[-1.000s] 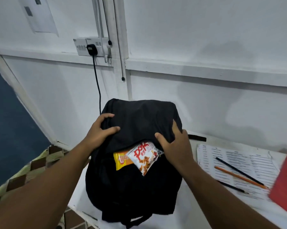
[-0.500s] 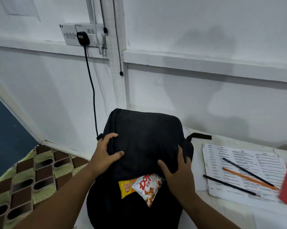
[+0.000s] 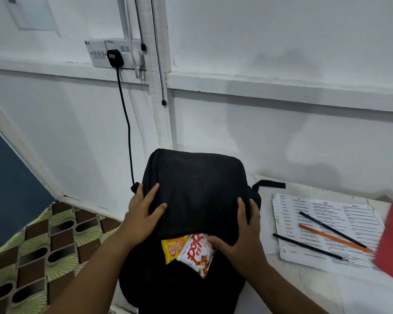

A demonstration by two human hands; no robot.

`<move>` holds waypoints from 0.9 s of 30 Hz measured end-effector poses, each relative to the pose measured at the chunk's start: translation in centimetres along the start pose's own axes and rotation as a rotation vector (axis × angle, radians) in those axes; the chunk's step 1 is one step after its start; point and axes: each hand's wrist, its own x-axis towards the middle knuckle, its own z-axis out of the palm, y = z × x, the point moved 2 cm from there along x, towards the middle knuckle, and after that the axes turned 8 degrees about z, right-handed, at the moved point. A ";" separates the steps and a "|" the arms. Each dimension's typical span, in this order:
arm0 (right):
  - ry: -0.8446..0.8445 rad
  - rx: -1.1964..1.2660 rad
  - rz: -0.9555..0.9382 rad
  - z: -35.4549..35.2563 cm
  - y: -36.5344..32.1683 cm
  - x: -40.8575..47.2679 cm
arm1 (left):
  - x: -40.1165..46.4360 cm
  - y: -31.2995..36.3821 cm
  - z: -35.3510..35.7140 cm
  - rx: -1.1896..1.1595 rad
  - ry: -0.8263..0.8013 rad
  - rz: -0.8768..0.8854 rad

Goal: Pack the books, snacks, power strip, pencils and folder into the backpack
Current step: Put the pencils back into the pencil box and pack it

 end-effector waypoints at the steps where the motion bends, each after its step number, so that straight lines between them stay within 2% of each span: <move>1: 0.011 -0.020 -0.007 -0.2 0.1 -0.1 | -0.5 0.6 0.1 0.030 0.012 -0.003; 3: 0.049 -0.054 -0.009 -0.6 0.1 -0.3 | -1.8 2.1 0.2 0.095 0.062 0.034; 10: 0.204 -0.041 -0.028 -3.2 0.3 -1.0 | -4.8 8.8 2.8 0.214 0.133 0.348; 18: 0.284 0.053 -0.055 -9.5 6.3 -2.7 | -4.3 15.4 11.1 0.165 0.118 0.549; 23: 0.322 0.006 -0.061 -15.7 12.1 -4.7 | -4.0 19.4 18.6 0.094 0.025 0.580; 27: 0.363 -0.007 -0.038 -21.0 16.4 -6.3 | -4.4 21.1 25.5 0.079 -0.110 0.564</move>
